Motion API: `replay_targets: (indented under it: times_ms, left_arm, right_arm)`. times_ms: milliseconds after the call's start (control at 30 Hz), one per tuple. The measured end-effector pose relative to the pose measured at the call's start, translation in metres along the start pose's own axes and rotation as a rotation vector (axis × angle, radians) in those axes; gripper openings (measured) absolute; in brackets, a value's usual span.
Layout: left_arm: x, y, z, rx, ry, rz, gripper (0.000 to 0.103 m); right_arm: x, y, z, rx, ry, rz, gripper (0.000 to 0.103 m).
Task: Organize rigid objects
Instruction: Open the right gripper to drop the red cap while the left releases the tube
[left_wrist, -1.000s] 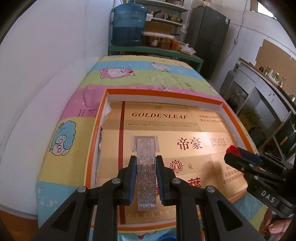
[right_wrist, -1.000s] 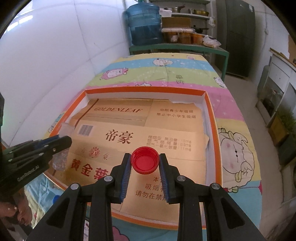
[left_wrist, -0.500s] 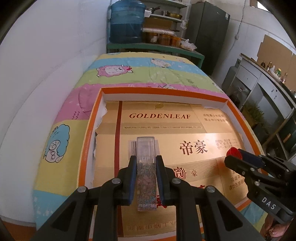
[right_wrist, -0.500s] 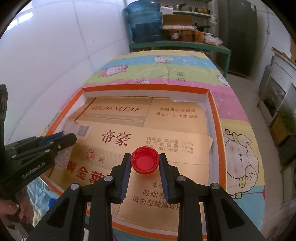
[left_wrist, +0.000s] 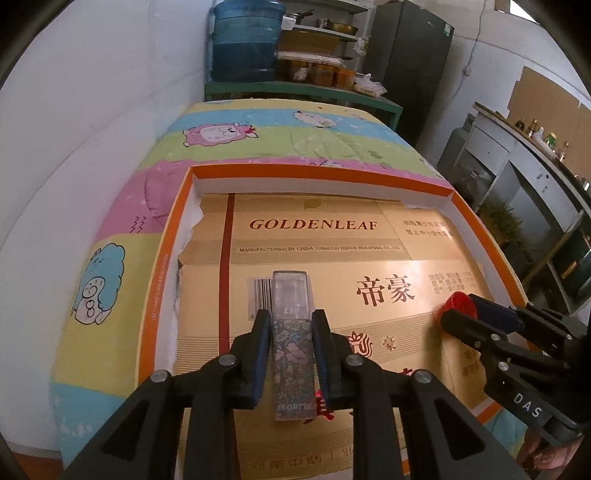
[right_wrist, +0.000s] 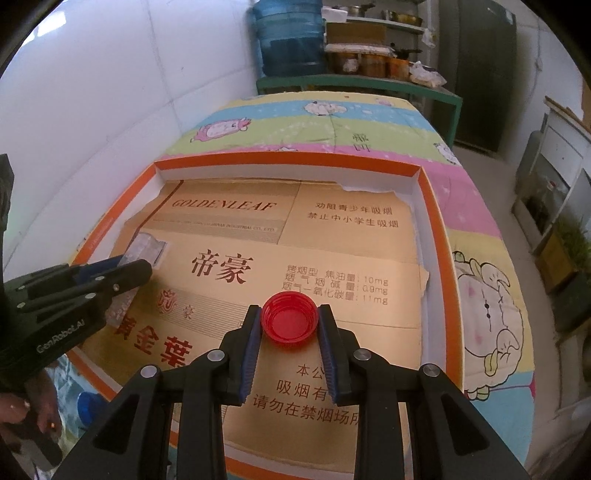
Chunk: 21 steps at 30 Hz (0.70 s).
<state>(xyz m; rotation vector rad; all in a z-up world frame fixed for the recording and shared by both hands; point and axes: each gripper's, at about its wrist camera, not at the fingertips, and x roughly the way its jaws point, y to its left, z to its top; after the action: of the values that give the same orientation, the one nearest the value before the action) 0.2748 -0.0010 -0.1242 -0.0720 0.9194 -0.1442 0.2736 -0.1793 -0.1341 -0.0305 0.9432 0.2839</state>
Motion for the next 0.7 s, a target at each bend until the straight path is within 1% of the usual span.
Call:
replay_targets:
  times_ms: [33,100,133,167,233,267,300,367,533,700]
  left_arm:
    - [0.000,0.000,0.000,0.002,0.000,0.000,0.023]
    - [-0.001,0.000,0.000,0.006,-0.003,0.002,0.023]
    - [-0.001,0.000,0.000,0.007,-0.003,0.002,0.023]
    - [-0.002,0.000,-0.001,0.009,-0.002,0.004,0.023]
    - [-0.004,-0.001,-0.001,0.011,0.000,0.007,0.025]
    - [-0.005,-0.001,-0.001,0.010,-0.004,0.011,0.032]
    - [-0.007,-0.001,-0.001,0.011,-0.007,0.015,0.043]
    - [-0.012,-0.002,-0.003,0.015,-0.024,0.017,0.055]
    - [-0.028,-0.002,-0.007,-0.003,-0.059,0.004,0.056]
    - [-0.050,-0.004,-0.013,-0.009,-0.087,-0.008,0.056]
  right_arm:
    - [0.000,0.000,0.000,0.003,-0.001,0.004,0.033]
    - [0.000,0.000,0.000,0.009,-0.004,0.015,0.040]
    - [0.000,0.000,0.000,0.008,-0.006,0.011,0.048]
    - [-0.001,0.000,0.000,0.005,-0.007,0.006,0.051]
    - [-0.002,0.002,-0.001,-0.001,-0.011,0.000,0.051]
    - [-0.002,0.002,-0.002,-0.001,-0.013,-0.001,0.051]
    - [-0.003,0.002,-0.002,-0.001,-0.015,-0.001,0.051]
    - [-0.004,0.003,-0.004,0.001,-0.017,-0.002,0.051]
    - [-0.012,0.004,-0.008,0.005,-0.034,-0.013,0.051]
    - [-0.031,0.008,-0.016,0.015,-0.069,-0.015,0.051]
